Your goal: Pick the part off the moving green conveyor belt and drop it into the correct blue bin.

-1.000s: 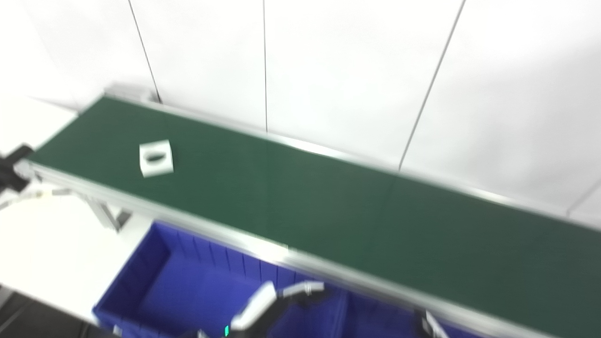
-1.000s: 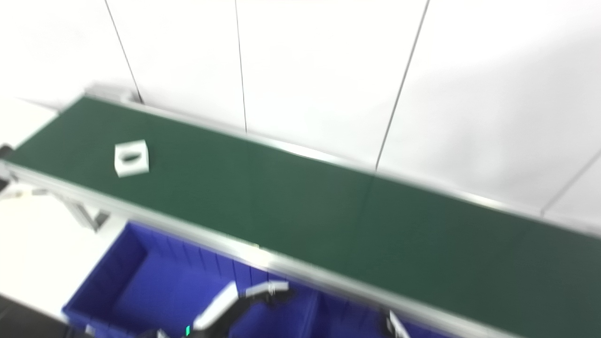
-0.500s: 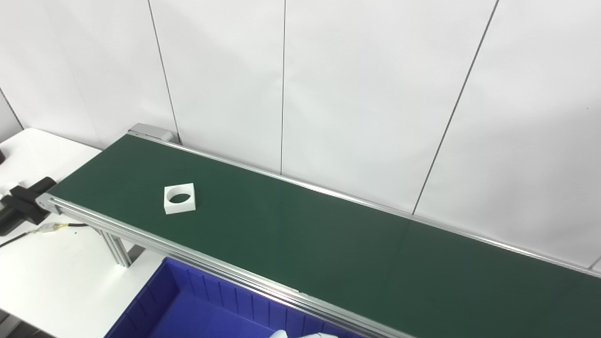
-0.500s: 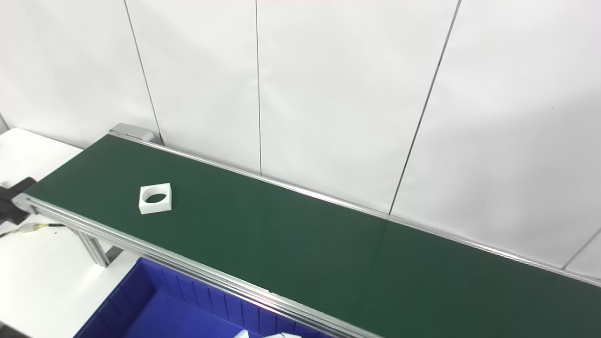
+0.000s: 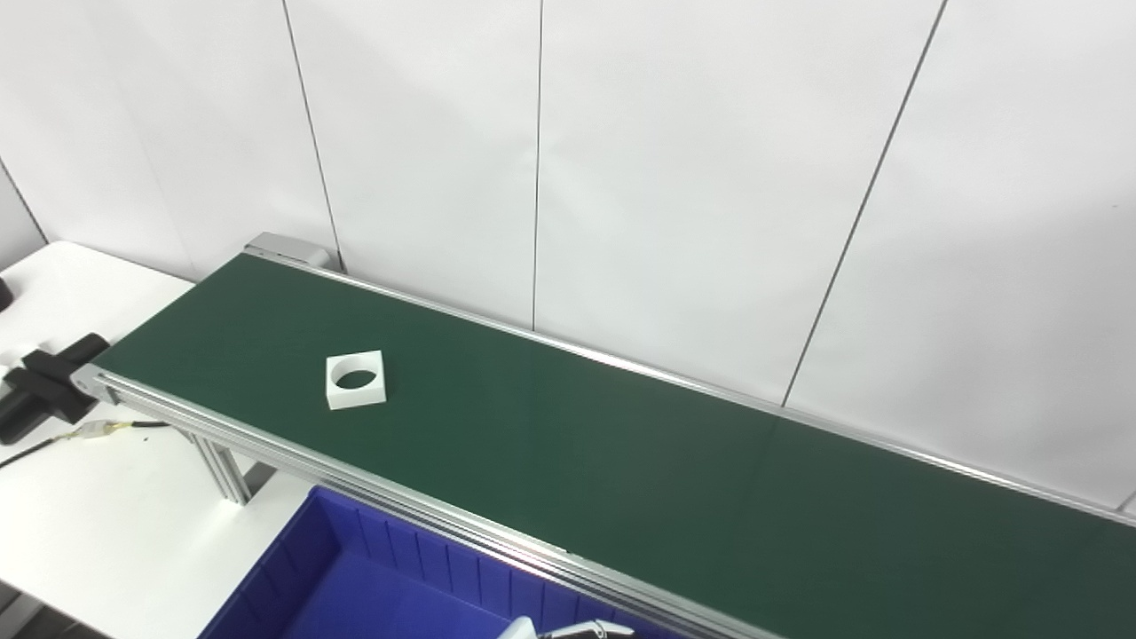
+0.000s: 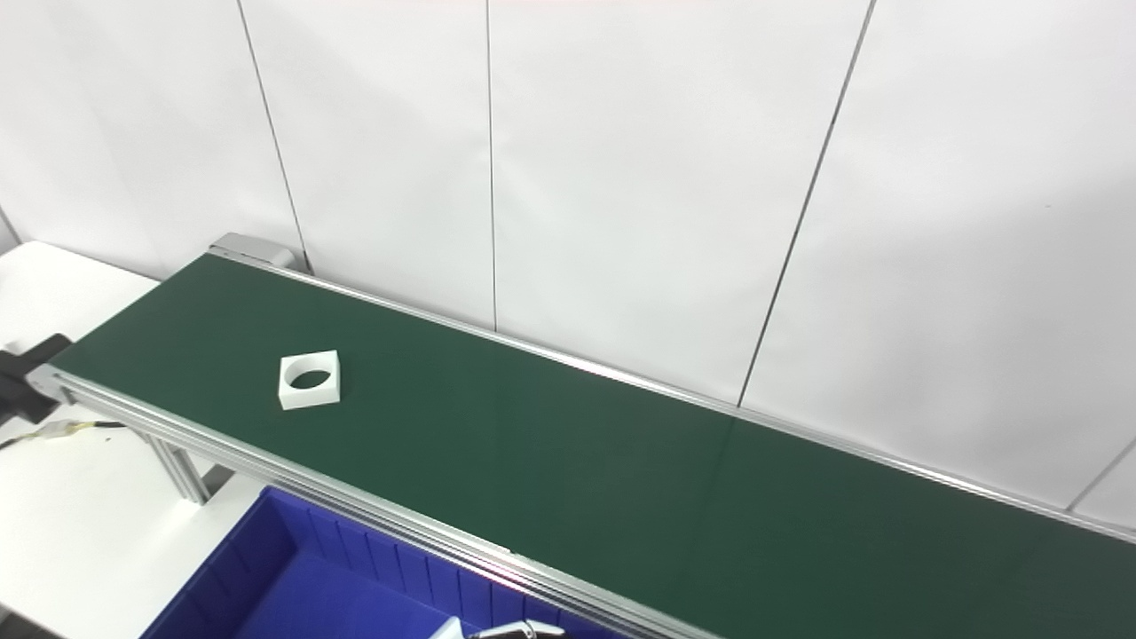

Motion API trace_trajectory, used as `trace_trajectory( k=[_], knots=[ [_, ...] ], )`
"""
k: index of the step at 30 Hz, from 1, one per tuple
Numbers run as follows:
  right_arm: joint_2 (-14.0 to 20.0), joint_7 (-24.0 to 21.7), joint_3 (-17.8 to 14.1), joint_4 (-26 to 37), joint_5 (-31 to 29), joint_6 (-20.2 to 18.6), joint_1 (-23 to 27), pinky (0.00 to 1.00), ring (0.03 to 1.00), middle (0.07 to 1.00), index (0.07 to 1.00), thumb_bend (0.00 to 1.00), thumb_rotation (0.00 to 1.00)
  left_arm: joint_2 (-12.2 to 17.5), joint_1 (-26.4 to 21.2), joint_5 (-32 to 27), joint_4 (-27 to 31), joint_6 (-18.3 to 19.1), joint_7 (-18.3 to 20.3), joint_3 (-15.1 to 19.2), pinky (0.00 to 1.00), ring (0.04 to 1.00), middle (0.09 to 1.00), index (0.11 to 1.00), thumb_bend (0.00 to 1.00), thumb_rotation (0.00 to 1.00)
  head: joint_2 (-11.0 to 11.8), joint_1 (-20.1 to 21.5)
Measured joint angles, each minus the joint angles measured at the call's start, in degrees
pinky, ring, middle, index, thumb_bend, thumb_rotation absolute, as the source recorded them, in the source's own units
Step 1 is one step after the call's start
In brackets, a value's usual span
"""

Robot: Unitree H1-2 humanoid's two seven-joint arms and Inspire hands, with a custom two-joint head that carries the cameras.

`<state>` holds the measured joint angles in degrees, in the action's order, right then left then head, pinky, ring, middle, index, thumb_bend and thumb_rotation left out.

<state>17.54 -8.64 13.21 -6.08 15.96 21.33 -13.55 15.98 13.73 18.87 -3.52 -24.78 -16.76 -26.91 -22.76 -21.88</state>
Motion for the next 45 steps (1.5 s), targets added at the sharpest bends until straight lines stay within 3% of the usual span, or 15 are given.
trace_trajectory(
  k=[8, 14, 19, 31, 39, 45],
  knots=[
    [-0.7, 0.0, 0.0, -0.3, 0.2, 0.1, 0.4, 0.76, 0.849, 0.88, 0.93, 0.96, 0.22, 0.9, 0.9, -2.4, 8.1, -0.1, -1.1, 1.1, 0.62, 0.707, 0.751, 0.754, 0.97, 0.32, 0.9, 0.3],
    [-1.2, 0.1, 0.0, -1.8, 0.2, 0.6, 1.1, 0.73, 0.837, 0.871, 0.919, 0.97, 0.25, 0.8, -0.6, -2.1, 11.5, -0.1, 0.6, 4.9, 0.62, 0.711, 0.752, 0.746, 0.99, 0.33, 1.7, -0.2],
    [-1.7, 0.5, 0.0, -3.3, 0.9, 1.2, 1.8, 0.75, 0.835, 0.868, 0.907, 0.97, 0.23, 0.2, -2.1, -1.6, 12.8, -0.1, 4.3, 7.1, 0.65, 0.746, 0.776, 0.771, 0.99, 0.38, 2.0, 0.2],
    [-1.9, 0.7, 0.0, -3.8, 1.5, 1.4, 2.5, 0.75, 0.83, 0.857, 0.888, 0.95, 0.21, -0.8, -7.0, -1.8, 12.4, 0.1, 13.3, 11.5, 0.68, 0.781, 0.809, 0.802, 1.0, 0.35, 2.4, 3.1],
    [-2.0, 0.0, 0.1, -1.2, 2.7, 0.8, 2.7, 0.73, 0.812, 0.842, 0.881, 0.96, 0.16, -2.9, -9.6, -2.7, 10.5, 1.2, 15.5, 14.7, 0.68, 0.778, 0.811, 0.809, 1.0, 0.38, 2.2, 5.6],
    [-2.1, 0.0, 0.1, -1.6, 3.7, 0.8, 3.1, 0.71, 0.803, 0.832, 0.874, 0.97, 0.2, -2.9, -10.0, -1.7, 10.2, 1.2, 15.8, 17.4, 0.74, 0.818, 0.841, 0.839, 0.95, 0.34, 2.5, 6.0]
  ],
)
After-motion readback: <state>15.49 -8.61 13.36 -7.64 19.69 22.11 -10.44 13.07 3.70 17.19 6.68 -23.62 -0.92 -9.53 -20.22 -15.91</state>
